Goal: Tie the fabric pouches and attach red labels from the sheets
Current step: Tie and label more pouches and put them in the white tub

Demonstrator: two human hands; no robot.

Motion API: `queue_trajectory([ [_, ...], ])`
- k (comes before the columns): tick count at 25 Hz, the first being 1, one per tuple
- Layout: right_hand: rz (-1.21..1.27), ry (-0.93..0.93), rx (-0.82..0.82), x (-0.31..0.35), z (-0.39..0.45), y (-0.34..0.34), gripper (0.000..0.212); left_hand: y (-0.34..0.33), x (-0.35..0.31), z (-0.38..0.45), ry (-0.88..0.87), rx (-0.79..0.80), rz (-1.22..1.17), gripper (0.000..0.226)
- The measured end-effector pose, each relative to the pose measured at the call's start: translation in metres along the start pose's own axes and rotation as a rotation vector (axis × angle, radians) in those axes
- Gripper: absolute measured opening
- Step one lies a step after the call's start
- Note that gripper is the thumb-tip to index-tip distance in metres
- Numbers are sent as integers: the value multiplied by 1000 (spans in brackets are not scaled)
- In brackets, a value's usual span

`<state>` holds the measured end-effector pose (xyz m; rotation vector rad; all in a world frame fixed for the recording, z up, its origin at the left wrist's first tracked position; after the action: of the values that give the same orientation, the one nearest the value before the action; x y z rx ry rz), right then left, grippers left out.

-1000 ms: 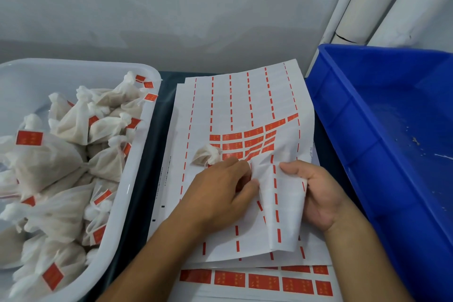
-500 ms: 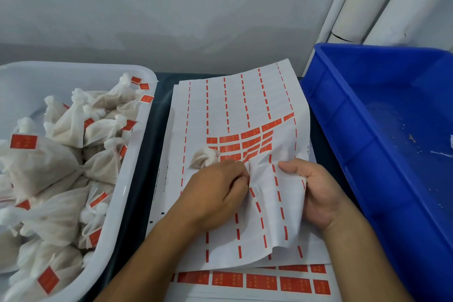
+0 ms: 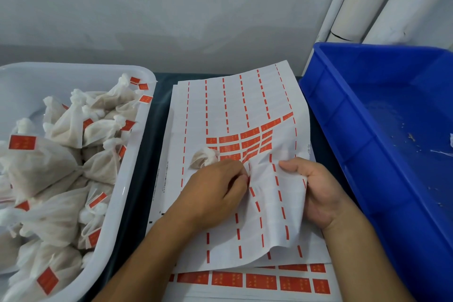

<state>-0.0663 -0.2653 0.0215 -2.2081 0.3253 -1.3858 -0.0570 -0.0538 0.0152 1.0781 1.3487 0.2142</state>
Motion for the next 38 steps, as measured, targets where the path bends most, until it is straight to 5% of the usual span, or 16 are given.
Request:
queue_trajectory([
  [25, 56, 44, -52, -8, 5, -14, 33, -3, -3, 1, -57, -61, -84, 23],
  [31, -141, 72, 82, -6, 0, -16, 39, -7, -7, 3, -106, -110, 74, 30],
  [38, -167, 93, 31, -11, 6, -12, 41, -1, -1, 2, -125, -80, 44, 34],
])
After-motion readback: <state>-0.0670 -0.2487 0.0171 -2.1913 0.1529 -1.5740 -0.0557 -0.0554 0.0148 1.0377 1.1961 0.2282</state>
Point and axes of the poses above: each hand's wrist, its own z-axis towards the middle knuckle, its own y-axis out of the back of the hand, x = y × z, the point moved 1 cm from there along z, towards the middle knuckle, and after that the axes turned 10 degrees about x, right-handed, at the moved point
